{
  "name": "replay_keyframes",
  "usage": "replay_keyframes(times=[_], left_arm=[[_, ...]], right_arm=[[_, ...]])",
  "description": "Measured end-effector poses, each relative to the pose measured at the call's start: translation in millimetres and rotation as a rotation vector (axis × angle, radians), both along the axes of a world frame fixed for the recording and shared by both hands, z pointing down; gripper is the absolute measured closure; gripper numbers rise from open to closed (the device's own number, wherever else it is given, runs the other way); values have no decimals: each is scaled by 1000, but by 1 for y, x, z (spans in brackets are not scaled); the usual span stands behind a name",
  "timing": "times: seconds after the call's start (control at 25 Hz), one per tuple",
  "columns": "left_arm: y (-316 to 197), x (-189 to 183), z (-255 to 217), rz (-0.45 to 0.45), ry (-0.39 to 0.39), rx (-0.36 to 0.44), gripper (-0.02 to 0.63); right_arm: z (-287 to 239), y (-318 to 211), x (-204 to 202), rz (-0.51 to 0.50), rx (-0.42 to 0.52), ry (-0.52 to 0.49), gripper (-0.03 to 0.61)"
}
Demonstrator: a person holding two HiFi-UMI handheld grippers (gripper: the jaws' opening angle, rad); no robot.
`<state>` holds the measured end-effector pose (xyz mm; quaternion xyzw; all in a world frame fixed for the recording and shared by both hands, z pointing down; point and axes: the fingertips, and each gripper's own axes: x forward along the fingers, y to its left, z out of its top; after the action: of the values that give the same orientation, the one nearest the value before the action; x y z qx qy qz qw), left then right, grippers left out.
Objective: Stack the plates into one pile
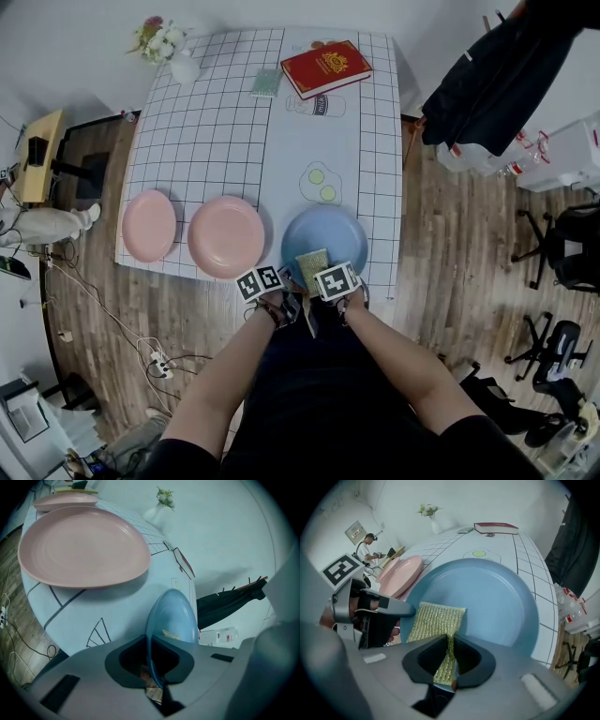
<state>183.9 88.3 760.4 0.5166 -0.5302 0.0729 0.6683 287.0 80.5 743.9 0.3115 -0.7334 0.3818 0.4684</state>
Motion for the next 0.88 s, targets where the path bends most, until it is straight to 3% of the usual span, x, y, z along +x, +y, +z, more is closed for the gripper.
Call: replay_keyframes(times=[0.4, 0.88], left_arm=[[0, 0, 0, 0, -3, -3, 595], [0, -1, 1, 6, -8, -10, 596]], right_arm=[[0, 0, -5, -5, -5, -7, 522], [0, 3, 11, -139, 38, 72, 522]])
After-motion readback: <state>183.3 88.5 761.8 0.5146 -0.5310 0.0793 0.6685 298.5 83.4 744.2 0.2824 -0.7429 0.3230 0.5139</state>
